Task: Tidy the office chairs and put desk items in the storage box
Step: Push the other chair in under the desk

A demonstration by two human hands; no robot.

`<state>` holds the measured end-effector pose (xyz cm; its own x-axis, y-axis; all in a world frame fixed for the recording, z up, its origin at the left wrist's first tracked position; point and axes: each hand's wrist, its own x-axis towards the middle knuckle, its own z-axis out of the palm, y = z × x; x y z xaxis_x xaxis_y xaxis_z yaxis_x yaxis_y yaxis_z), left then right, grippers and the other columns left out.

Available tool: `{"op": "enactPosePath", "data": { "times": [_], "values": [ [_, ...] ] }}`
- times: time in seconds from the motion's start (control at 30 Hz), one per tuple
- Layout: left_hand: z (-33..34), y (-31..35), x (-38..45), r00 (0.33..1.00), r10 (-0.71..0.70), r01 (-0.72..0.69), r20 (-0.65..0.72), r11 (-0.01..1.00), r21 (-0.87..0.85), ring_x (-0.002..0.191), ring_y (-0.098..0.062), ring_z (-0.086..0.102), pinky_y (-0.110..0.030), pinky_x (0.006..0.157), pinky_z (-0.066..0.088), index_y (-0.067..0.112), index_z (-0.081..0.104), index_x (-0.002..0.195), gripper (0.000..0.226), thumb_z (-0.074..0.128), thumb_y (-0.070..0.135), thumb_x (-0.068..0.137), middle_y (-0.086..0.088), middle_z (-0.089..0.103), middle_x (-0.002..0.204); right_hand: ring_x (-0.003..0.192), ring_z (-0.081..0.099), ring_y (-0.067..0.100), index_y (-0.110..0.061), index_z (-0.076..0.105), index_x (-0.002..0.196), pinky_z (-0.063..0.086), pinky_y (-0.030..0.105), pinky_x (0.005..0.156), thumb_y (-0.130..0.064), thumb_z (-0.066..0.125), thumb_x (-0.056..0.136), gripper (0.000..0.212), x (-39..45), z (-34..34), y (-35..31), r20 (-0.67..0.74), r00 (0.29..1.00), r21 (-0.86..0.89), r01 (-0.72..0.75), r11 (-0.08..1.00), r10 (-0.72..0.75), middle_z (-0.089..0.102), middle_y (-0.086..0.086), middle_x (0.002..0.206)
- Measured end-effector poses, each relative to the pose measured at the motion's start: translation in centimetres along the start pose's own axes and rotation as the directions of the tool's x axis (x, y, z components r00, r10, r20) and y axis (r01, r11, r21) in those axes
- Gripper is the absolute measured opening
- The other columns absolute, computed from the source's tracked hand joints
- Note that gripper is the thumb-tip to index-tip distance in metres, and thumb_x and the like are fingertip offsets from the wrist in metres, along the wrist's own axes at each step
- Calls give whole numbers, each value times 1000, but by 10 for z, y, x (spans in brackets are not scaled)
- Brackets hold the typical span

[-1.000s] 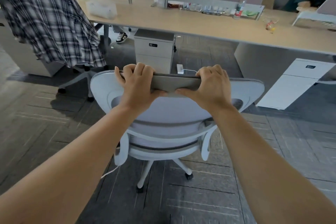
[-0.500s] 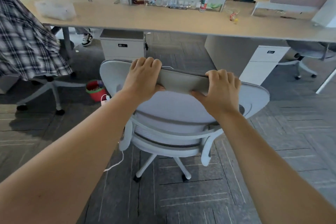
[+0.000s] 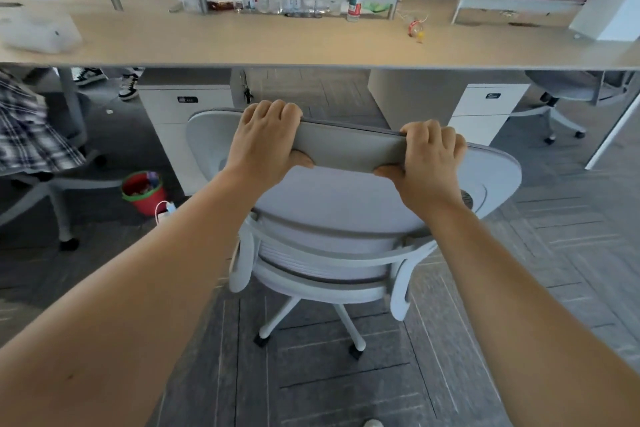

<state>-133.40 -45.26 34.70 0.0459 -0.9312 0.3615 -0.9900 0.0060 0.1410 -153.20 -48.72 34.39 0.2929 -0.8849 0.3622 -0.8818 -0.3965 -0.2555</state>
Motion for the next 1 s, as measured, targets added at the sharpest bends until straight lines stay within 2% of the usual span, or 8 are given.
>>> {"op": "enactPosePath", "data": {
  "times": [0.43, 0.8, 1.0],
  "values": [
    [73, 77, 160, 987, -160, 160, -3, 987, 19, 111, -37, 47, -41, 104, 28, -3, 49, 110, 60, 72, 36, 71, -21, 56, 115, 115, 36, 34, 1, 41, 119, 16, 39, 103, -27, 63, 83, 50, 156, 23, 133, 86, 993, -16, 88, 996, -86, 43, 21, 123],
    [128, 82, 296, 982, -190, 190, -24, 982, 11, 114, -34, 46, -38, 105, 25, -1, 48, 113, 59, 70, 36, 73, -19, 55, 119, 114, 34, 34, 1, 39, 116, 15, 36, 101, -25, 60, 86, 45, 293, 61, 196, 95, 989, -23, 112, 993, -109, 41, 20, 122],
    [158, 82, 372, 983, -180, 180, -20, 984, 11, 108, -34, 47, -40, 100, 30, -2, 48, 110, 52, 68, 33, 77, -21, 56, 115, 115, 35, 35, 2, 38, 119, 16, 41, 110, -24, 59, 86, 47, 370, 81, 224, 117, 988, -69, 105, 992, -96, 42, 20, 125]
  ]
}}
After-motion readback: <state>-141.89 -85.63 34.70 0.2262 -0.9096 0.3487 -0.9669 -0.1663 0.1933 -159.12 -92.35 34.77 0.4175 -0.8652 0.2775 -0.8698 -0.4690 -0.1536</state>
